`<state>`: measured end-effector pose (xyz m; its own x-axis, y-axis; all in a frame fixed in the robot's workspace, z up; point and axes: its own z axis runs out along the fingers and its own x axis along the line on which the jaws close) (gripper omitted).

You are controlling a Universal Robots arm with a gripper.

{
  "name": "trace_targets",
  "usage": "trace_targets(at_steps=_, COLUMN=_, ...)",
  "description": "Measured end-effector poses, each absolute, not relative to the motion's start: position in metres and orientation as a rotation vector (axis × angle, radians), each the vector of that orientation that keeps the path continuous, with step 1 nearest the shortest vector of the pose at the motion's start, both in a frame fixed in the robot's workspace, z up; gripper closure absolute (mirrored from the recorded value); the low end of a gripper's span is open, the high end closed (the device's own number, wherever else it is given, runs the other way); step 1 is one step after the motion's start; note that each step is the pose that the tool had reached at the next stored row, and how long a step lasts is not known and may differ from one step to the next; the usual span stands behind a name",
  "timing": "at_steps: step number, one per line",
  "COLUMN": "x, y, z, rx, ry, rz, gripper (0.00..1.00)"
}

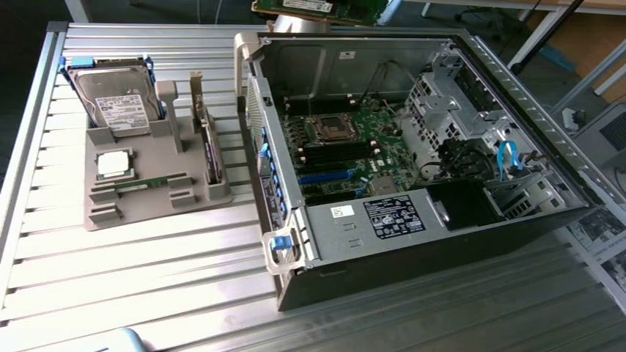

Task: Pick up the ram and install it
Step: 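Pick up the ram and move it above insertion slot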

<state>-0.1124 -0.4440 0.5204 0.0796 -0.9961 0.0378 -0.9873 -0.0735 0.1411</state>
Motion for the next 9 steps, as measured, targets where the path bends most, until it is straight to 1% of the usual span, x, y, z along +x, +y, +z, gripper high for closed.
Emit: trace_targets(at_steps=9, x=-0.099, y=-0.444, z=0.515, rx=2.207, ry=-2.043, rz=-0.108, gripper=0.87)
